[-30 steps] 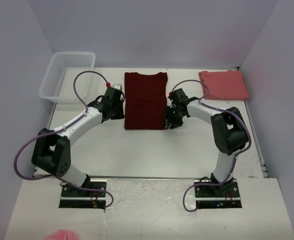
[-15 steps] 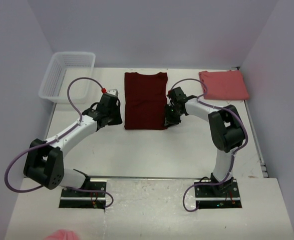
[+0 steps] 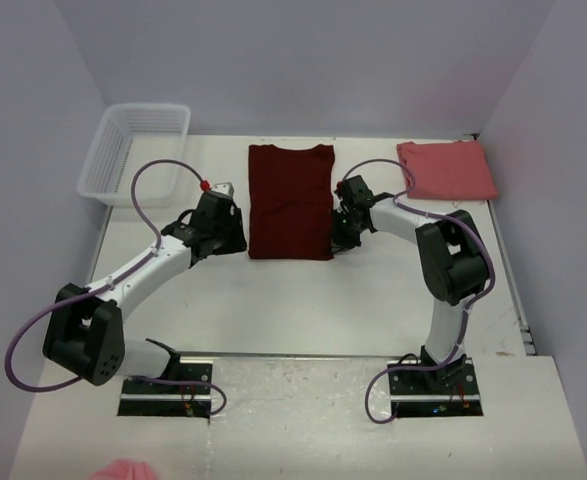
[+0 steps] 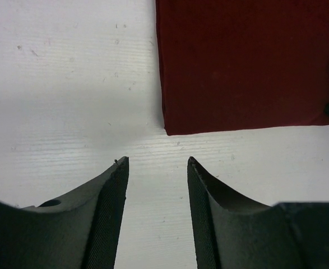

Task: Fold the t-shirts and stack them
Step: Grab one side of the 2/3 rectangular tshirt with both arms

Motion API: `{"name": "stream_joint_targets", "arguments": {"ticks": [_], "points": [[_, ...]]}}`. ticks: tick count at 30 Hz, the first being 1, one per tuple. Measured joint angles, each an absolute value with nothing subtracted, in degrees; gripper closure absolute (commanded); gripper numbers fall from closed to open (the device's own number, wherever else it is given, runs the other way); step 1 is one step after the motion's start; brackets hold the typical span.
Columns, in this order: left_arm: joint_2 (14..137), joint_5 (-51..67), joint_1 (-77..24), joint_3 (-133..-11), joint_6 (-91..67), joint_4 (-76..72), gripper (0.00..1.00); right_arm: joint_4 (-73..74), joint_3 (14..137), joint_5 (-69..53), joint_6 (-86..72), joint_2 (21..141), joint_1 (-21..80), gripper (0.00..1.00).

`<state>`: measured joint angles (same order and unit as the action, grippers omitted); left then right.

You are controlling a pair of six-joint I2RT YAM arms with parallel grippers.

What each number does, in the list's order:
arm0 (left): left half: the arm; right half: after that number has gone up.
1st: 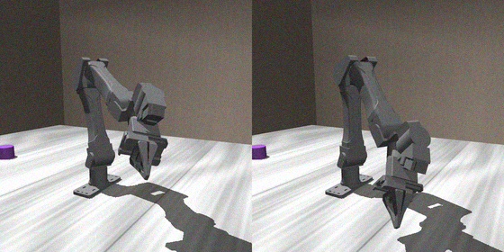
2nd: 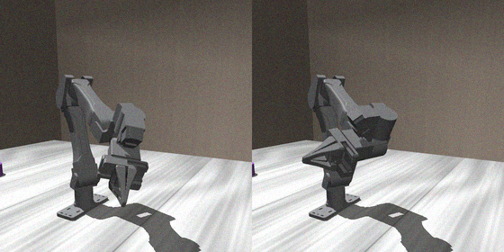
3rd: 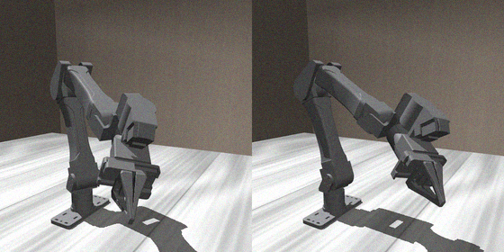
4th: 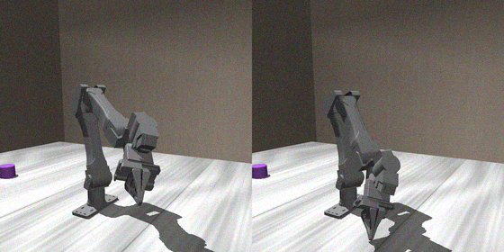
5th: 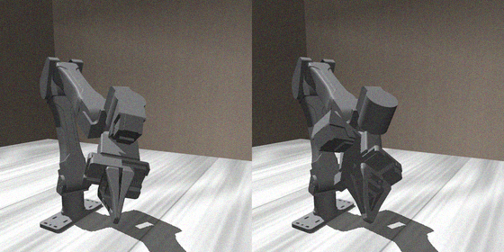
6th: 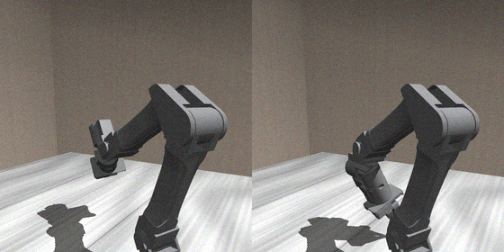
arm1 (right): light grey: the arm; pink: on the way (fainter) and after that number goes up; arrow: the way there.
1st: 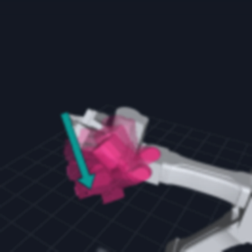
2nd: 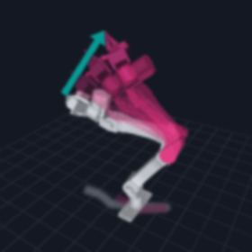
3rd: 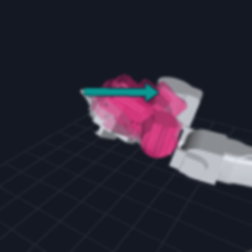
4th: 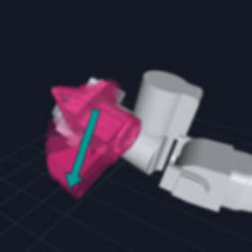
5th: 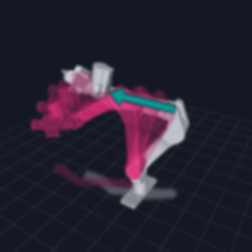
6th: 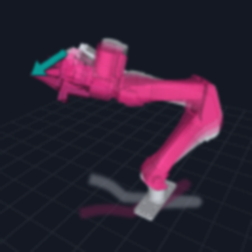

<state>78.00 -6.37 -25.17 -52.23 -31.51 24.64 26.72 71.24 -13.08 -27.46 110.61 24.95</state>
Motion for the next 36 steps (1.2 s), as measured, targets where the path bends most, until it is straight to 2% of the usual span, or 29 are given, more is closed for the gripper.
{"name": "stream_joint_targets", "arguments": {"ticks": [10, 29, 33, 36], "points": [[84.84, -2.24, -25.12, -50.74, -32.03, 21.39, 0.46, 25.69, 70.35, -13.10, -27.44, 110.06, 24.95, 1.00], [95.00, 2.57, -24.29, -52.36, -32.16, 16.29, 0.47, 25.23, 69.91, -13.23, -27.38, 109.75, 24.95, 1.00], [95.61, 2.72, -23.77, -52.99, -32.14, 16.08, 0.53, 25.23, 69.91, -13.23, -27.38, 109.75, 24.95, 1.00], [96.25, 2.92, -23.57, -53.25, -32.16, 15.53, 0.64, 25.23, 69.91, -13.23, -27.38, 109.73, 24.95, 1.00]]}}
